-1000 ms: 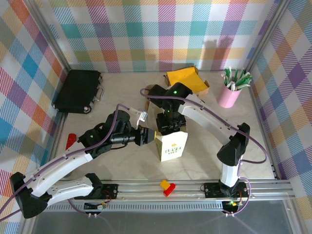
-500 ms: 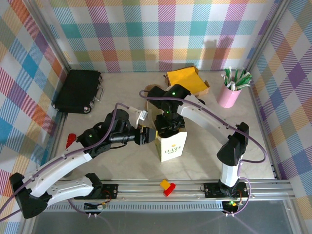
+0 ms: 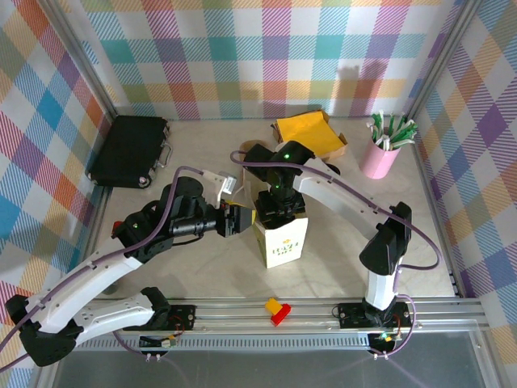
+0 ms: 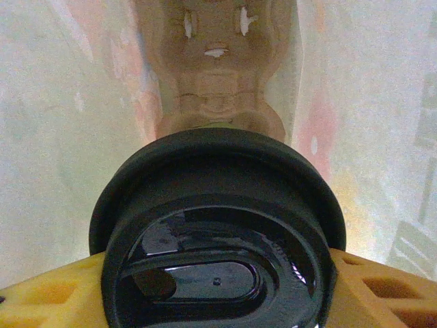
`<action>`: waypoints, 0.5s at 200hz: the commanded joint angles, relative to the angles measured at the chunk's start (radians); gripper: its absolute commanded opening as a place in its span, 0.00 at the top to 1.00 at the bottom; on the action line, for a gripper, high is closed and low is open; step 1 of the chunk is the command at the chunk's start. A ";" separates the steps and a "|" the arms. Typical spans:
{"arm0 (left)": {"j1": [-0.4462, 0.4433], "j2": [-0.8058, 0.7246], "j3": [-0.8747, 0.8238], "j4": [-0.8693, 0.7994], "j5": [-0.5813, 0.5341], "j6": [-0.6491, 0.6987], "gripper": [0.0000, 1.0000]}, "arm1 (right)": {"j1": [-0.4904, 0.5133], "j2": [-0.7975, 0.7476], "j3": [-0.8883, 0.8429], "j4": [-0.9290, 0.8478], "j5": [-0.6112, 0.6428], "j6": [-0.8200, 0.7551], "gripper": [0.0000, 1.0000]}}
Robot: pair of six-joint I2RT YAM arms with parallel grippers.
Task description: Pack the takeout coffee
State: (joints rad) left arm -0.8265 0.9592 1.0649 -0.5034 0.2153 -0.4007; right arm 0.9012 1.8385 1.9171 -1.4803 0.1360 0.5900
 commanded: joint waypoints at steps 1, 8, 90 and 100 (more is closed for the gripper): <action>0.010 0.007 0.015 -0.014 -0.008 -0.010 0.53 | -0.004 0.008 -0.018 0.005 -0.016 -0.002 0.52; 0.012 0.006 0.011 -0.011 -0.008 -0.010 0.53 | -0.004 0.010 -0.021 0.004 -0.016 -0.002 0.52; 0.016 0.003 -0.009 -0.003 -0.004 -0.010 0.53 | -0.004 0.033 -0.023 -0.002 -0.004 -0.002 0.52; 0.017 0.001 -0.011 -0.001 -0.004 -0.010 0.53 | -0.004 0.036 -0.026 -0.001 -0.007 -0.002 0.52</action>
State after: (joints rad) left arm -0.8192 0.9691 1.0637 -0.5026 0.2157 -0.4038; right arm 0.9012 1.8629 1.9034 -1.4769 0.1371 0.5900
